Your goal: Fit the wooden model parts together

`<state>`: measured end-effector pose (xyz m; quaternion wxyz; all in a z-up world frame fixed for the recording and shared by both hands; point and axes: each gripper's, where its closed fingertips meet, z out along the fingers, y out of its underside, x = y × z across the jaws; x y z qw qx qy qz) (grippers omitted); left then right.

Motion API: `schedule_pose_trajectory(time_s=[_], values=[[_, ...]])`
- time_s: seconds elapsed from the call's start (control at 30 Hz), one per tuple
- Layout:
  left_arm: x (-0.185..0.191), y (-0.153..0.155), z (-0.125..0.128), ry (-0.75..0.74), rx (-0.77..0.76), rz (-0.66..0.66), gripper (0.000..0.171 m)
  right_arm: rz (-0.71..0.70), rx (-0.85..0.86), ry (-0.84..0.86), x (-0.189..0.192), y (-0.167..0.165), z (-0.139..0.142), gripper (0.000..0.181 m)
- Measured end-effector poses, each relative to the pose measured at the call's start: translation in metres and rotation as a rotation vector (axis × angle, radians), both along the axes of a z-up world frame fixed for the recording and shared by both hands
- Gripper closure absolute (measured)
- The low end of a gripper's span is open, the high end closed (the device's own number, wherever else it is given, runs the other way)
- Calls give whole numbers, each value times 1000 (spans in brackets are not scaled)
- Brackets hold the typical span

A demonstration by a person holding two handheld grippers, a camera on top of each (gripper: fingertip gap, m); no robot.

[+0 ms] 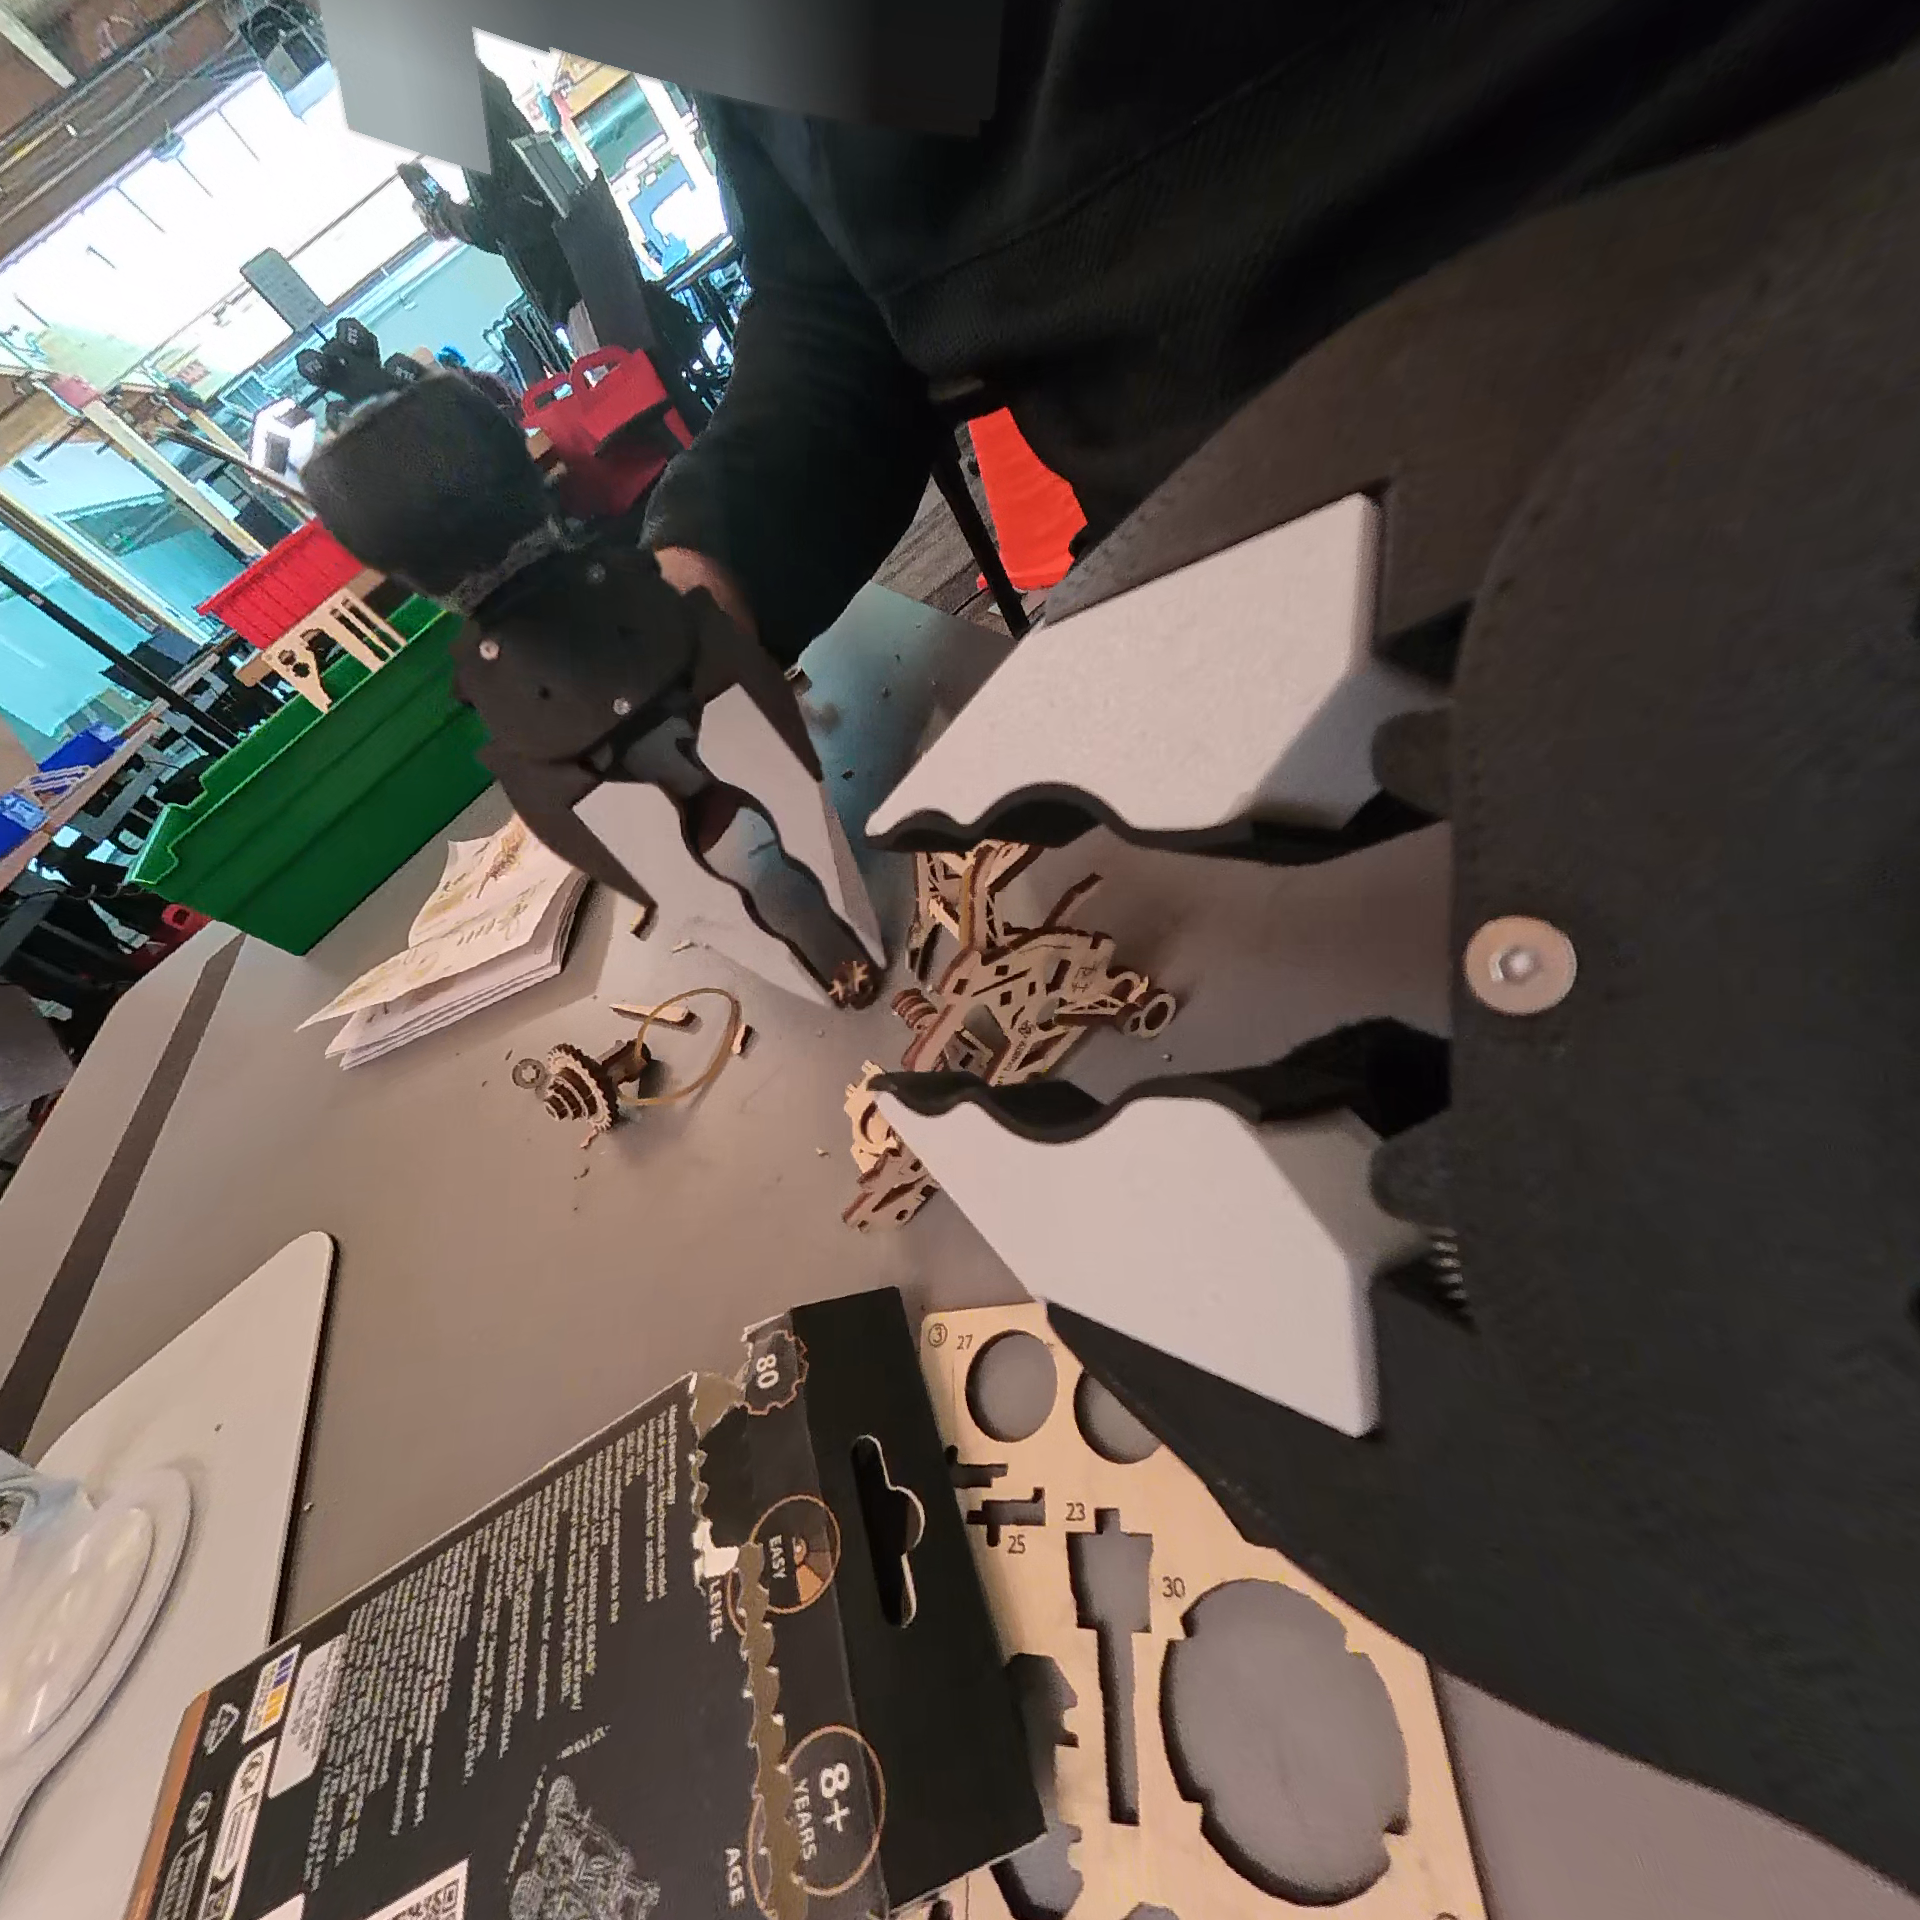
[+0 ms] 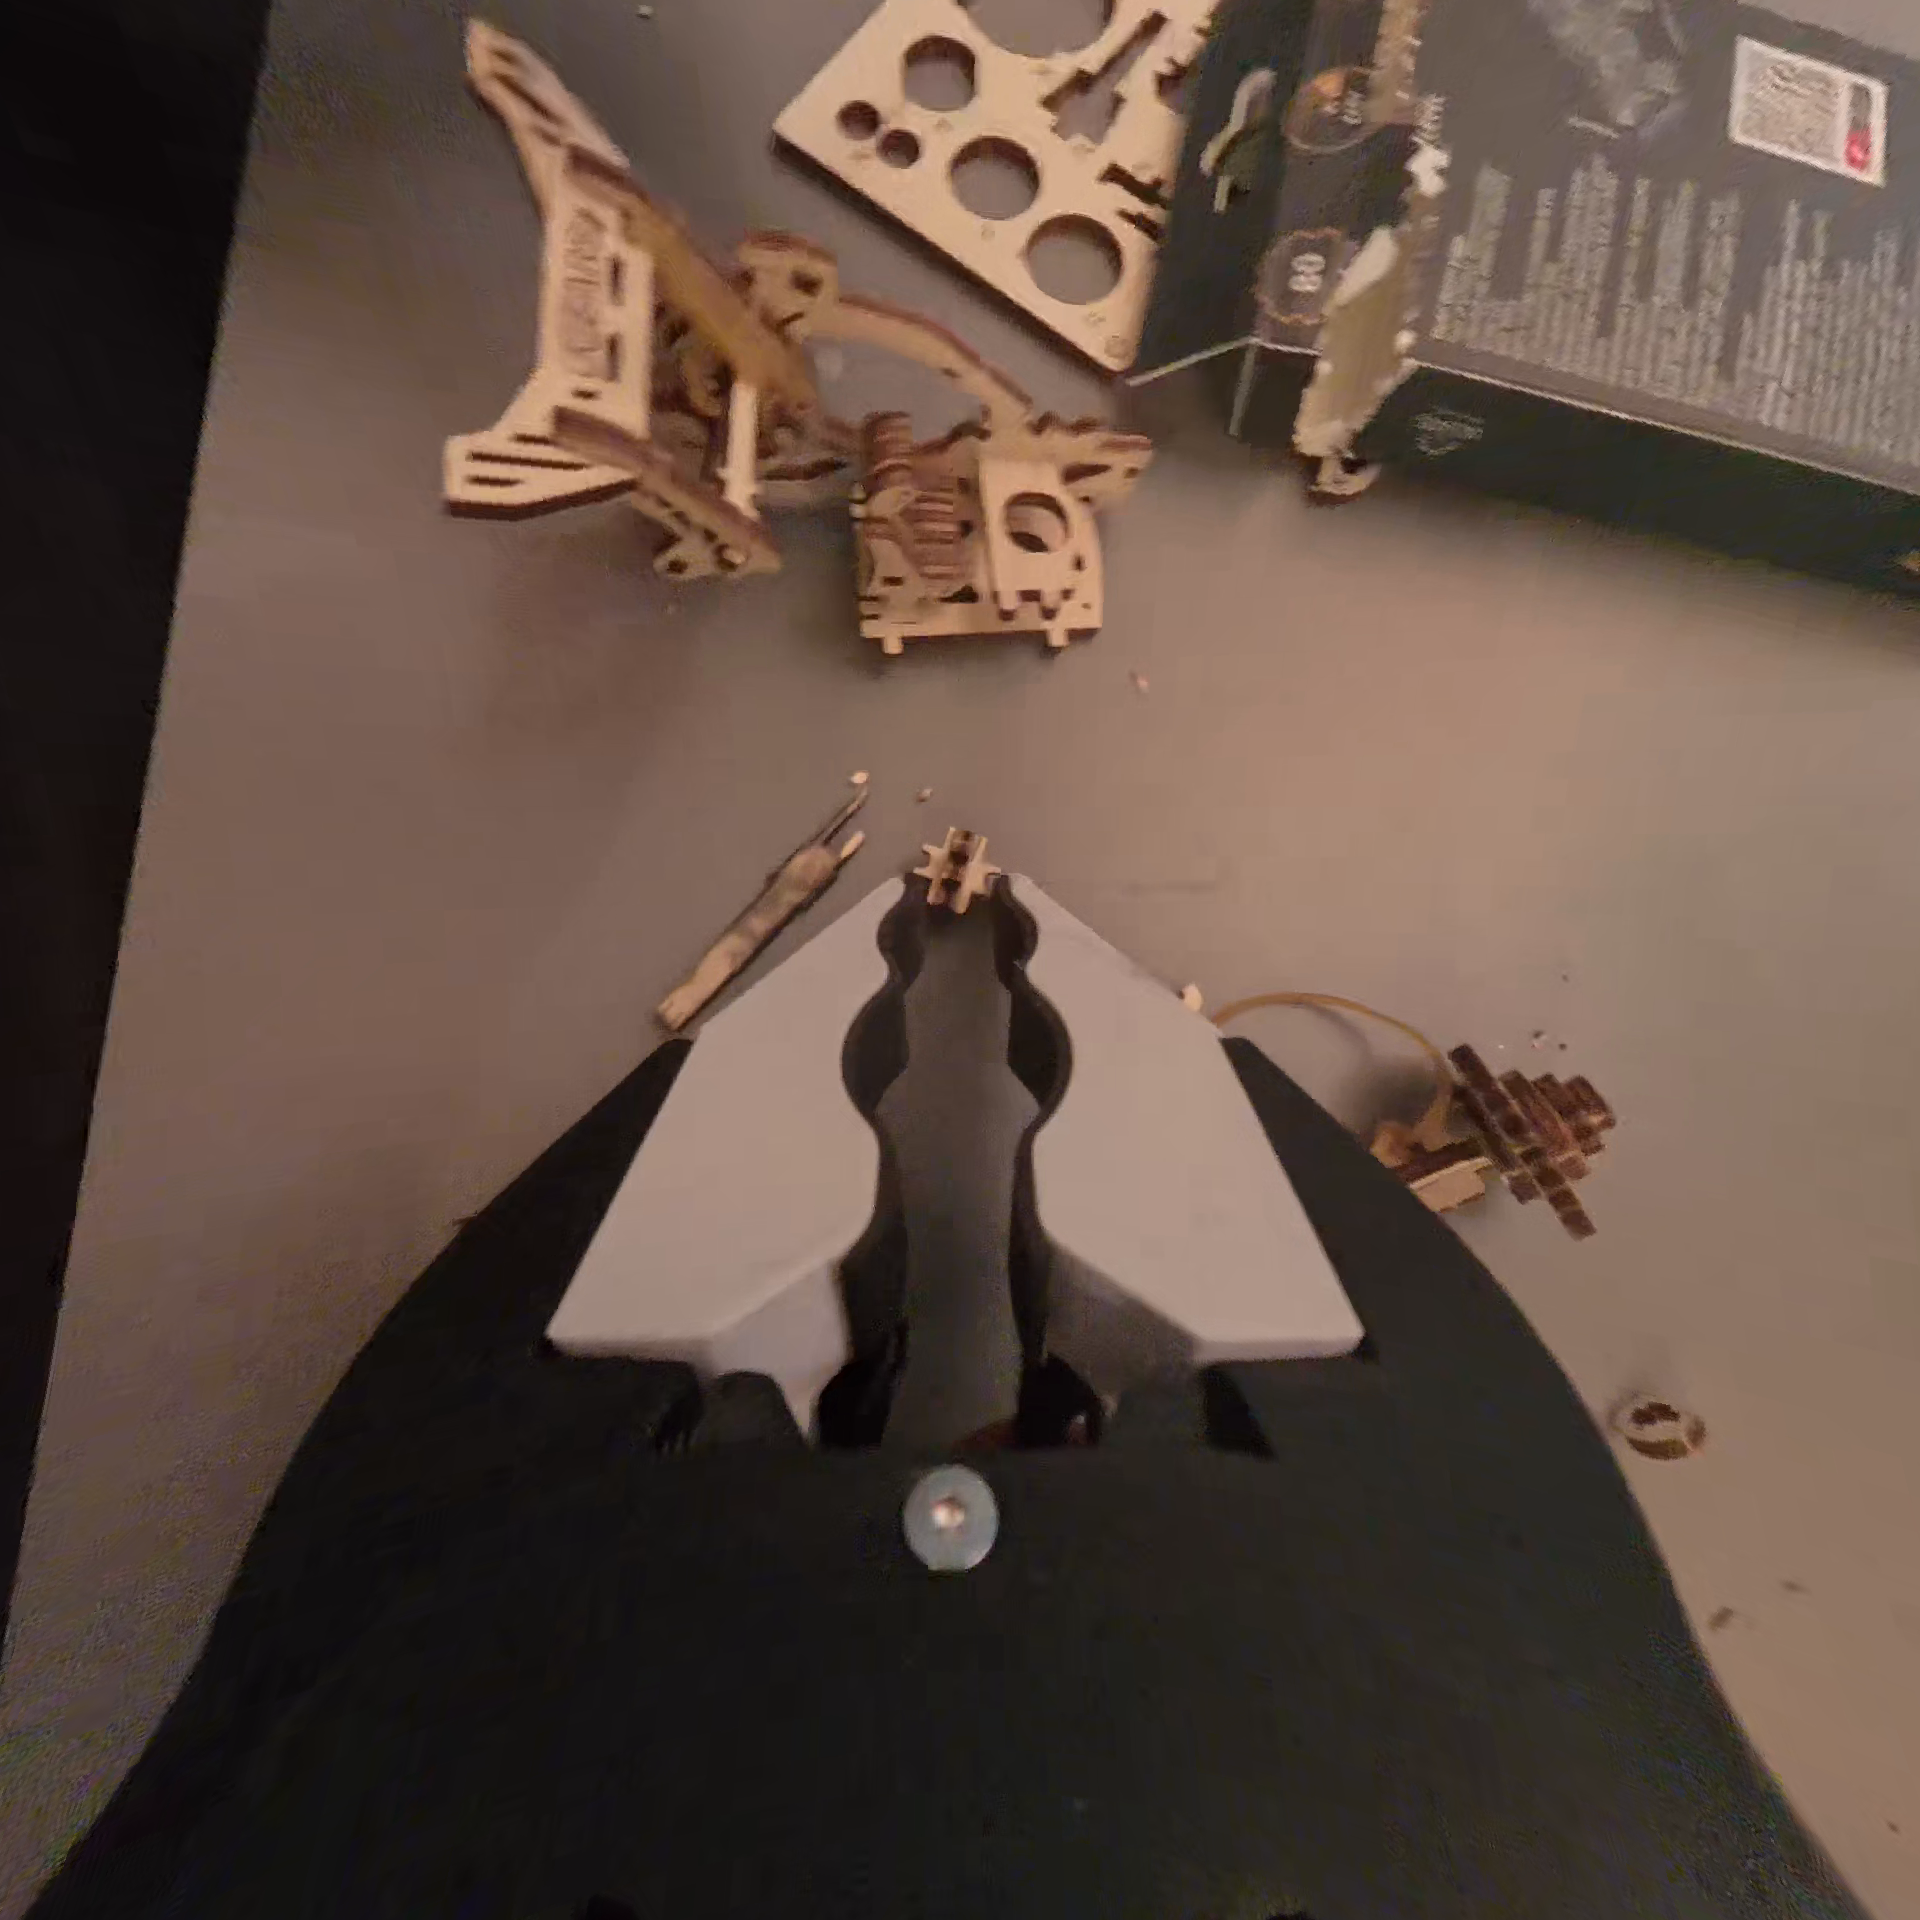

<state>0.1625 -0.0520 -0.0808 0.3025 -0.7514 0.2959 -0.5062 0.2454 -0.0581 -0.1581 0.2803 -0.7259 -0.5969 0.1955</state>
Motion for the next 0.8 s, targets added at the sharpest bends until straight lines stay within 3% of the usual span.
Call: schedule_pose_trajectory(time_s=[0.17,0.4,0.6,0.8], values=[[1,0,1,3,2,-3,132,-10,4,-2,6,1,7,157],[5,-1,3,19,-1,-18,131,-25,-33,-1,0,1,0,172],[6,4,-1,56,-15,-22,132,-22,-35,-3,-2,1,0,172],[10,9,-18,134,-129,-57,128,-37,-56,72,-14,12,12,173]])
